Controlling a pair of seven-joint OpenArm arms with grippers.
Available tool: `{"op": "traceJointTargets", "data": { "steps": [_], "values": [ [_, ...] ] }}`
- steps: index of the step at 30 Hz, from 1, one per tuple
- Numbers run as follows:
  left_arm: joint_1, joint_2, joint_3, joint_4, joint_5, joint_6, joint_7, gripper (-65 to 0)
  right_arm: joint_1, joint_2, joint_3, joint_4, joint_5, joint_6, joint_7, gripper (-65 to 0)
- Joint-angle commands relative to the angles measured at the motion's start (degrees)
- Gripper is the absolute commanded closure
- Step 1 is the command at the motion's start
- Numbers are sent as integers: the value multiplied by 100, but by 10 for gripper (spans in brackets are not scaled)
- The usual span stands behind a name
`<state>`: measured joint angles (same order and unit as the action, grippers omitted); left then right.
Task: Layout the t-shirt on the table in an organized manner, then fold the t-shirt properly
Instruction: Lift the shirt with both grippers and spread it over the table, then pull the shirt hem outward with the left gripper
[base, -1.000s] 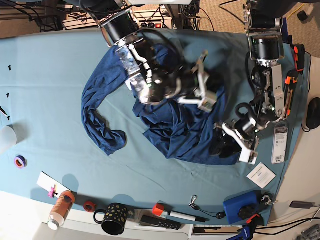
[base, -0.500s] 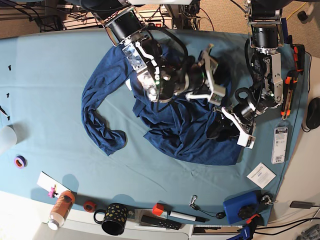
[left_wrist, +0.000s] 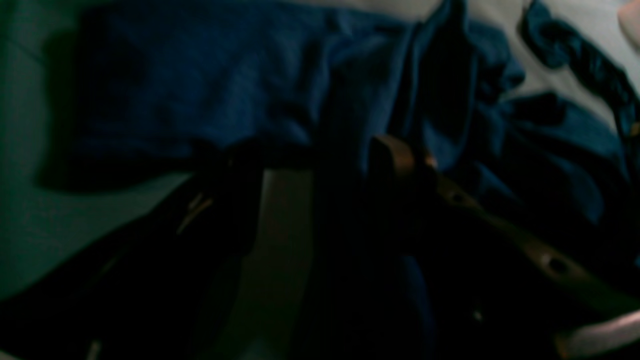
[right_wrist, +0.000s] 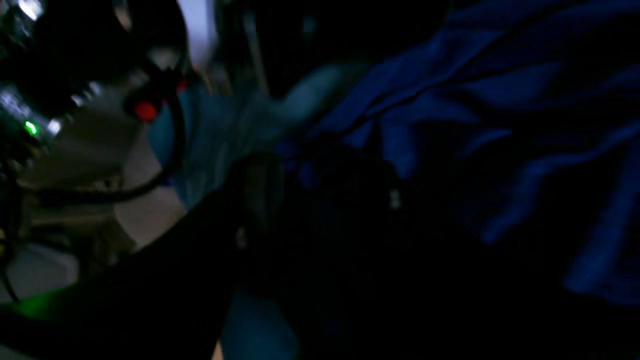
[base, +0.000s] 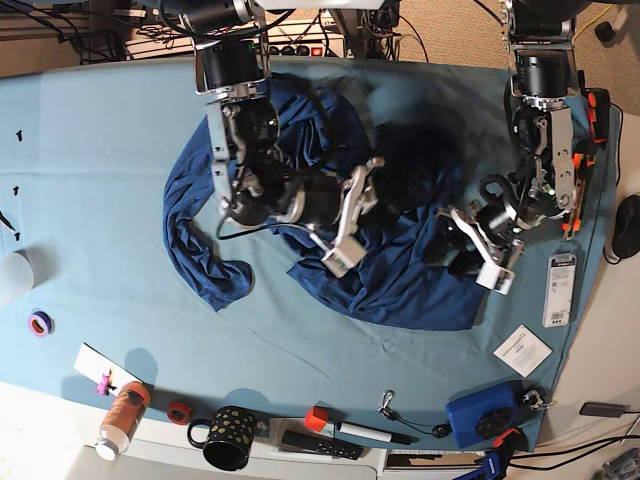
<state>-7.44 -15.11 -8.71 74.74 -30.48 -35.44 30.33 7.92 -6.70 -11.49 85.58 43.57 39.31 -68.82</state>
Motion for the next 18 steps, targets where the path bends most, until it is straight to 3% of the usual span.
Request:
{"op": "traceJointTargets", "data": {
  "steps": [1, 5, 7, 10, 14, 18],
  "values": [
    [-111, -44, 85, 101, -151, -39, -116, -339, 111, -59, 92, 111, 256, 69, 109, -262],
    [-133, -42, 577, 101, -120, -7, -149, -337, 109, -57, 446, 109, 396, 69, 105, -262],
    [-162, -42, 828, 101, -74, 295, -184, -312, 107, -52, 612, 109, 391, 69, 50, -262],
    [-232, -42, 1137, 101, 256, 612, -337, -200, 74, 0, 767, 109, 299, 69, -87, -262],
    [-367, -44, 1263, 101, 479, 758, -636, 0, -59, 4, 772, 109, -581, 69, 0, -261],
    [-649, -46, 1261, 101, 483, 761, -632, 0, -234, 4, 774, 109, -1051, 69, 188, -260]
  ]
}}
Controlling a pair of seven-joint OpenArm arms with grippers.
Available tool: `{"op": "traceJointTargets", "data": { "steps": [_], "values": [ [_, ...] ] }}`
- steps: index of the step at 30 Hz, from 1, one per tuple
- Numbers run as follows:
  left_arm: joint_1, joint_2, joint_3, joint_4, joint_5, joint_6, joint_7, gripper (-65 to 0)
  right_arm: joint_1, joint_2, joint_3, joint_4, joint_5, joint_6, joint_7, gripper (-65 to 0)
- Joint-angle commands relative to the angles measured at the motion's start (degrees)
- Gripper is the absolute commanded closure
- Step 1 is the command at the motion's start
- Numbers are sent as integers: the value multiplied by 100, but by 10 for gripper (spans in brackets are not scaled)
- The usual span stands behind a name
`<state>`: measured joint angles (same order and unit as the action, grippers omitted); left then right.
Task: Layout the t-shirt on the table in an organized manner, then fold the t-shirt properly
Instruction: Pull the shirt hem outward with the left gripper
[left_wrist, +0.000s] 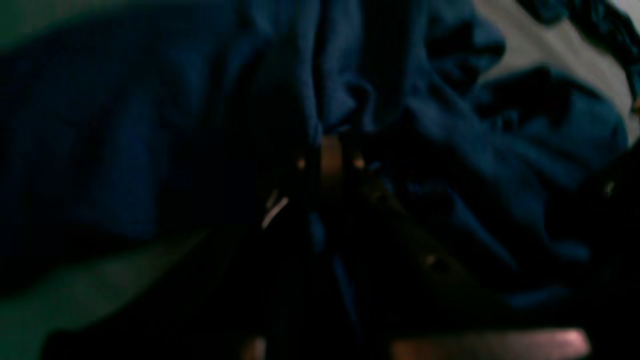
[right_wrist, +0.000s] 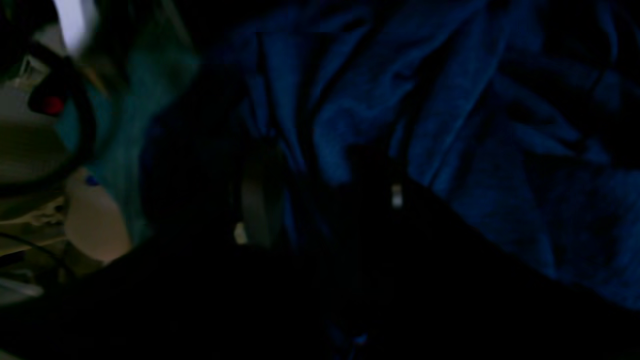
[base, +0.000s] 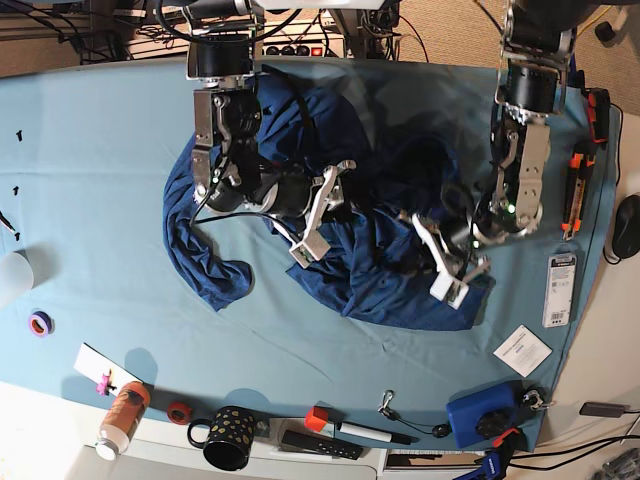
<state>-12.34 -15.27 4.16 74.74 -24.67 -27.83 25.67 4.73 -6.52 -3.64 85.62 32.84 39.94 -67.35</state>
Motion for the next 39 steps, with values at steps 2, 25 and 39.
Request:
{"op": "traceJointTargets", "data": {
  "steps": [2, 25, 39],
  "values": [
    [-334, -31, -26, 101, -103, 22, -166, 0, 11, -13, -11, 105, 37, 6, 46, -260],
    [-2149, -190, -26, 98, 326, 1049, -151, 0, -507, -13, -9, 109, 2428, 6, -1211, -259],
    [-1971, -269, -15, -284, -584, -310, 402, -298, -505, -15, 2, 2100, 1281, 6, -992, -19]
  ]
}}
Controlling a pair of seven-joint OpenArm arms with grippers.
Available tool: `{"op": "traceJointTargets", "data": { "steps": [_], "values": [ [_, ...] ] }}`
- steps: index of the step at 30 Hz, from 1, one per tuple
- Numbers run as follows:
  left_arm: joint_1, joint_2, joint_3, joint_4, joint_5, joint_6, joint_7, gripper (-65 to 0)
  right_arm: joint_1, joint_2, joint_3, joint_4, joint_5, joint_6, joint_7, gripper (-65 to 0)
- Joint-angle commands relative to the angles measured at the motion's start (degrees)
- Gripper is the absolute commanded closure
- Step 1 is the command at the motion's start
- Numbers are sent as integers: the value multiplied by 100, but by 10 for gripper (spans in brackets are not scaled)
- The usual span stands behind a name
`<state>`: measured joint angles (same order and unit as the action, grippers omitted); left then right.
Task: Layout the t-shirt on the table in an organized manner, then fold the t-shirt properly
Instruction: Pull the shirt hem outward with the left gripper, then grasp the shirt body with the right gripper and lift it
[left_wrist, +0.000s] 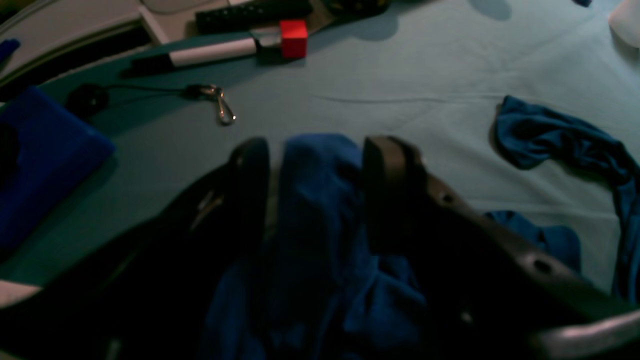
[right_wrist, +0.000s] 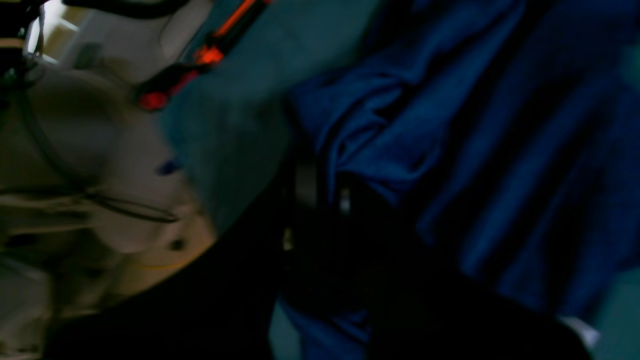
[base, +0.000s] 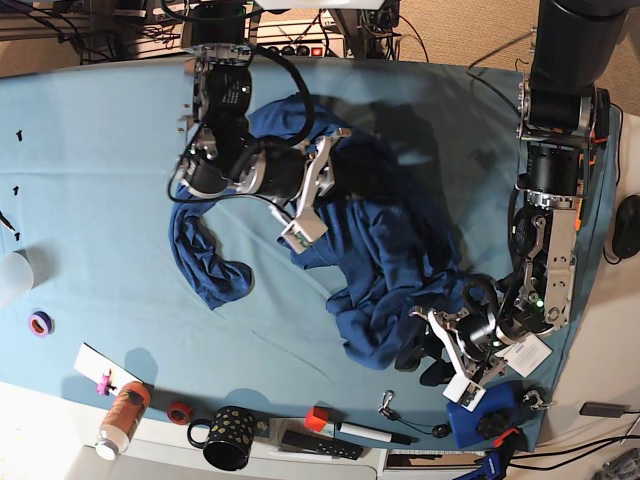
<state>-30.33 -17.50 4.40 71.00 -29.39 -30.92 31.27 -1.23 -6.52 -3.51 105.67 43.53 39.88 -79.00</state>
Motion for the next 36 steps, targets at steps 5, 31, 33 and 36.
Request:
{"op": "traceJointTargets", "data": {
  "steps": [5, 31, 33, 36],
  "values": [
    [138, -76, -42, 90, -181, -2, -4, -298, 87, -15, -13, 654, -490, -52, 184, -19],
    [1349, -74, -2004, 116, -1770, -544, 350, -298, -957, 1300, 96, 1318, -1502, -627, 114, -264],
    [1467, -72, -1991, 116, -1897, -575, 367, -298, -955, 1300, 94, 1318, -1375, -627, 162, -264],
    [1606, -55, -1991, 116, -2015, -671, 367, -298, -986, 1215, 66, 1318, -802, -546, 155, -264]
  ]
}}
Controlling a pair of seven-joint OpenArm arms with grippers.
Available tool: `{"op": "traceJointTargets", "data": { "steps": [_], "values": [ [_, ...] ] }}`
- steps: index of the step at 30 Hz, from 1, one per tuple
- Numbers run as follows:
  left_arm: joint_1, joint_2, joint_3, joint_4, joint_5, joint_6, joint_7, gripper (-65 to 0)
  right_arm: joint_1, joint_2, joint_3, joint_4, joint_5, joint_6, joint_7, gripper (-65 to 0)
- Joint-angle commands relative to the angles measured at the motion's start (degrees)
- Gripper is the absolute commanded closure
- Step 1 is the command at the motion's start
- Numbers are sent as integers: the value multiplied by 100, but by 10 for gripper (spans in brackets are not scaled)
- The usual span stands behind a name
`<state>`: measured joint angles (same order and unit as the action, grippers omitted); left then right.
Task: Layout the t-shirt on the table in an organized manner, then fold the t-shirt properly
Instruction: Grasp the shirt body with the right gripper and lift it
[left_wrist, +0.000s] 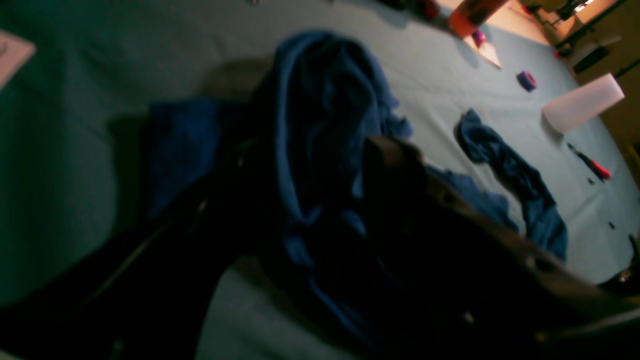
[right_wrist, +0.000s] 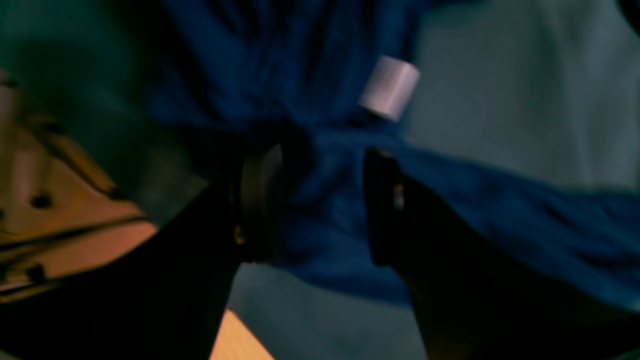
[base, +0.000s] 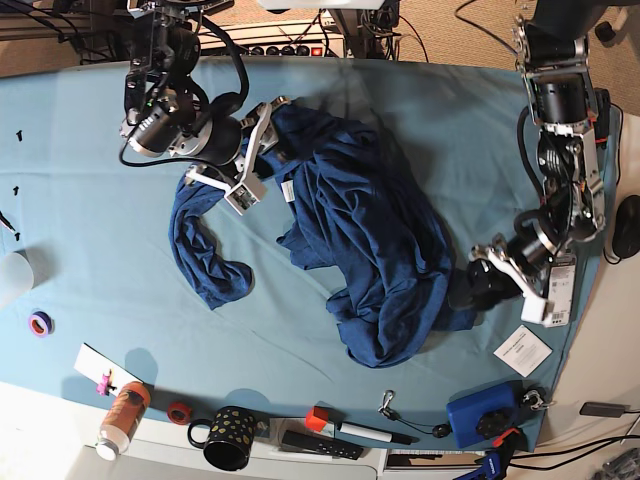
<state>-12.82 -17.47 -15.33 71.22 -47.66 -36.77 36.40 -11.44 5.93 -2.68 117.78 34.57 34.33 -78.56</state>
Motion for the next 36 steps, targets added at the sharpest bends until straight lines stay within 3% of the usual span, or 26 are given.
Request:
{"op": "traceJointTargets", "data": {
  "steps": [1, 5, 7, 9, 13, 18, 20, 24, 29, 36],
  "values": [
    [-114, -39, -17, 94, -245, -83, -146, -298, -26, -105, -74, 109, 190, 118, 98, -264],
    [-98, -33, -17, 94, -251, -83, -146, -298, -280, -295, -903, 111, -59, 369, 70, -264],
    [-98, -33, -17, 94, -251, -83, -144, -298, -297, -293, -1576, 111, -839, 358, 227, -264],
    [-96, -31, -17, 94, -251, -83, -140, -298, -295, -293, -2299, 111, -2061, 310, 634, -264],
    [-96, -33, -17, 94, -247, -83, -125, -298, -247, -289, -3598, 111, -4444, -391, 1156, -264],
    [-63, -31, -17, 94, -205, -81, -120, -298, 11, -293, -4647, 111, -5810, -1228, 1241, -264],
    [-31, -31, -17, 94, -205, -85, -120, -298, 144, -293, -4741, 109, -5945, -1445, 1303, -266],
    [-2, -31, -17, 94, -208, -83, -39, -298, 227, -374, -4518, 98, -5945, -1633, 1720, -350],
    [-2, -28, -17, 94, -208, -83, -37, -298, 227, -614, -4413, 70, -5945, -1615, 1908, -350],
    [-2, -31, -17, 94, -205, -81, 22, -298, 664, -647, -4413, -841, -5949, -1788, 1899, -350]
  ]
}}
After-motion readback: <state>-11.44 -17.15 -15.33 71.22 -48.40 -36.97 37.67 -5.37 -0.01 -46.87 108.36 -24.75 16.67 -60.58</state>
